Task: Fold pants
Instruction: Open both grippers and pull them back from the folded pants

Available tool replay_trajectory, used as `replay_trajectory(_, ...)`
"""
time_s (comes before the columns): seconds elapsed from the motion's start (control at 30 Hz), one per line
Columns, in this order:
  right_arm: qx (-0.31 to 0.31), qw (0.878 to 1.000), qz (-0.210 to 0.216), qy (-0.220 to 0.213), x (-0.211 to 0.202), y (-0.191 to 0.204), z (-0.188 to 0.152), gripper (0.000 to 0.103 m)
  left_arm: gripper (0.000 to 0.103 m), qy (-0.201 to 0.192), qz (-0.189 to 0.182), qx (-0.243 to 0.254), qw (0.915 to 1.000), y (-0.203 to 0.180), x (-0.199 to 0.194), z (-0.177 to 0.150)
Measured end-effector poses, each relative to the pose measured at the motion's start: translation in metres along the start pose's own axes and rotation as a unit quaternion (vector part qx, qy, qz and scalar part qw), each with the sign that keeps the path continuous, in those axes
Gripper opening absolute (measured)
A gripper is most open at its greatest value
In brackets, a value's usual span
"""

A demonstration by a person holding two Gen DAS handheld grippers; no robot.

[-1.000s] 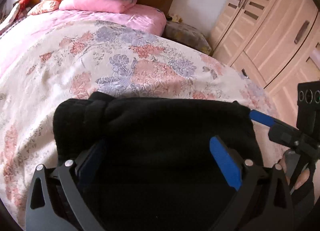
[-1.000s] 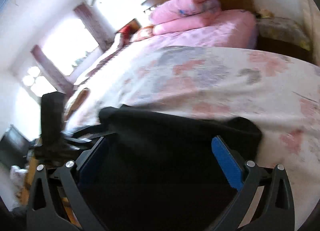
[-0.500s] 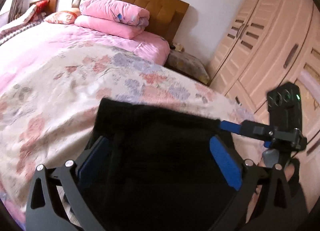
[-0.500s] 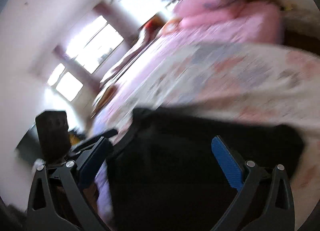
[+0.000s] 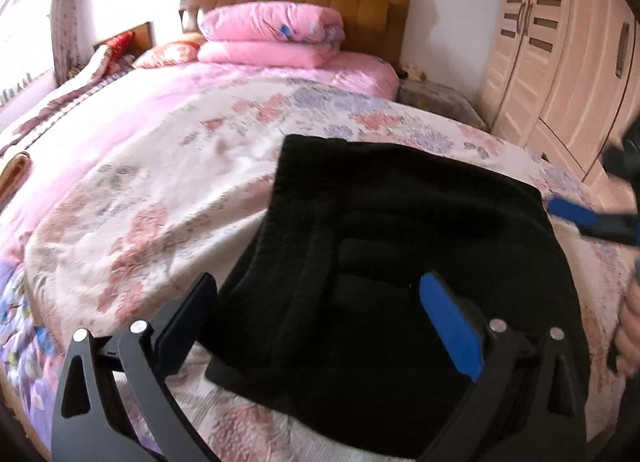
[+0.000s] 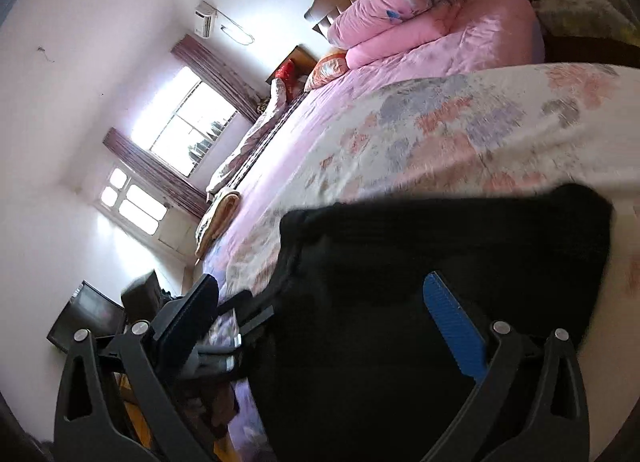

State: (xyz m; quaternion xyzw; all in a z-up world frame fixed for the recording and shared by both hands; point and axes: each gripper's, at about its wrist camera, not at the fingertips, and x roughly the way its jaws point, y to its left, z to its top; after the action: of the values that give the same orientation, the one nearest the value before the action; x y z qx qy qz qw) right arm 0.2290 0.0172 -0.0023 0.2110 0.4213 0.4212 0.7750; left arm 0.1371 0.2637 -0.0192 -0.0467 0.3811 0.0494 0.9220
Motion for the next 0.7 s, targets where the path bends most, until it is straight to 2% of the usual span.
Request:
replay_trajectory(0.1,-0.024,0.999,-0.026,0.015,-0.004,0.006,-0.036,0.099,0.102,-0.011,0.016,0.009,0.9998,-0.006,-0.004,-0.006)
replay_trajectory(0.17,-0.054,0.995,-0.075,0.042,0.009,0.005,-0.053,0.099,0.102,-0.005,0.028,0.015,0.9995,-0.010,-0.001,-0.007)
replay_trajectory(0.23,-0.080,0.993,-0.083,0.026,0.012,0.008,-0.059,0.099,0.102,-0.004,0.033,0.018,0.9993,-0.011,0.001,-0.006)
replay_trajectory(0.37,-0.066,0.994,-0.087,0.011,0.005,0.017,-0.057,0.099,0.102,-0.005,0.037,0.017,0.9992,-0.013,-0.006,-0.007)
replay_trajectory(0.43,-0.084,0.993,-0.083,-0.010,-0.010,0.031,-0.063,0.099,0.102,-0.013,0.044,0.022,0.9987,-0.014,-0.015,-0.008)
replay_trajectory(0.5,-0.111,0.989,-0.097,-0.023,-0.025,0.048,-0.074,0.099,0.102,-0.027,0.050,0.025,0.9981,-0.016,-0.025,-0.008)
replay_trajectory(0.57,-0.143,0.981,-0.124,-0.036,-0.035,0.060,-0.085,0.099,0.102,-0.043,0.045,0.029,0.9976,-0.021,-0.038,-0.008)
replay_trajectory(0.63,-0.164,0.972,-0.159,-0.046,-0.043,0.067,-0.100,0.099,0.102,-0.061,0.022,0.036,0.9972,-0.032,-0.052,-0.011)
replay_trajectory(0.7,-0.159,0.974,-0.158,-0.037,-0.041,0.060,-0.110,0.099,0.102,-0.060,0.001,0.057,0.9966,-0.048,-0.054,-0.019)
